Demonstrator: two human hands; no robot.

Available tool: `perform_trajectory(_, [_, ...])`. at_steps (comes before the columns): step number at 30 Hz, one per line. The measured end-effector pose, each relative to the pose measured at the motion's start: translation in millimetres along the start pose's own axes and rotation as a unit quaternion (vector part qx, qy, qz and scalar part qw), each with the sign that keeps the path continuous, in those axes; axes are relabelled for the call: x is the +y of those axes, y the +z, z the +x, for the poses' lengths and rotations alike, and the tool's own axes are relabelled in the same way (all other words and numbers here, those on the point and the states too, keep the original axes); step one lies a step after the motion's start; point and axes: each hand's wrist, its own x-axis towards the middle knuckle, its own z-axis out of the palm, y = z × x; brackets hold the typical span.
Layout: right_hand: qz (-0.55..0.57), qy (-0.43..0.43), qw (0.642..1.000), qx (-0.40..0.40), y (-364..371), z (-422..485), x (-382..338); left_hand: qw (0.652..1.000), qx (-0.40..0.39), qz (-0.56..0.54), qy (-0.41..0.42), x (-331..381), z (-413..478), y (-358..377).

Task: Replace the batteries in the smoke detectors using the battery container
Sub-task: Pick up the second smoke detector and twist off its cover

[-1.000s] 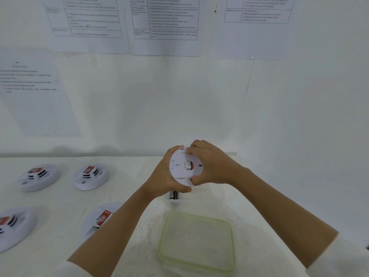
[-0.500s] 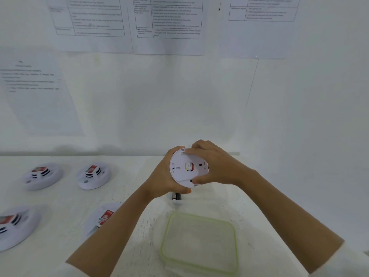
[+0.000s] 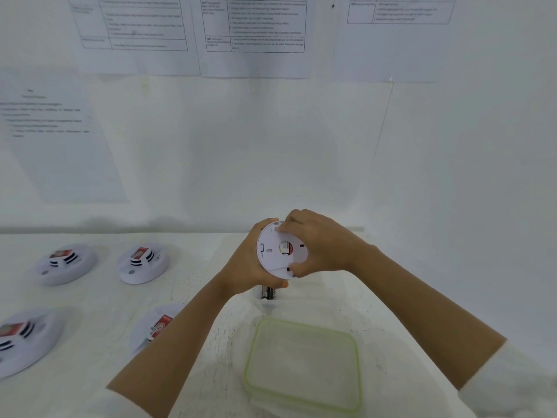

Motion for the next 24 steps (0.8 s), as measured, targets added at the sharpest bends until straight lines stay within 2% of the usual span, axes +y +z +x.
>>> perform_trajectory(8, [0.032,0.012,0.999,-0.036,-0.5,3.2,4.2,0.999,0.0,0.026,-0.028,-14.5,3.1,-4.0])
perform_trajectory(24, [-0.007,0.004,1.0,-0.022,-3.3,-2.6,-3.7,1.0,-0.016,0.006,-0.01,7.2,-2.4,-0.3])
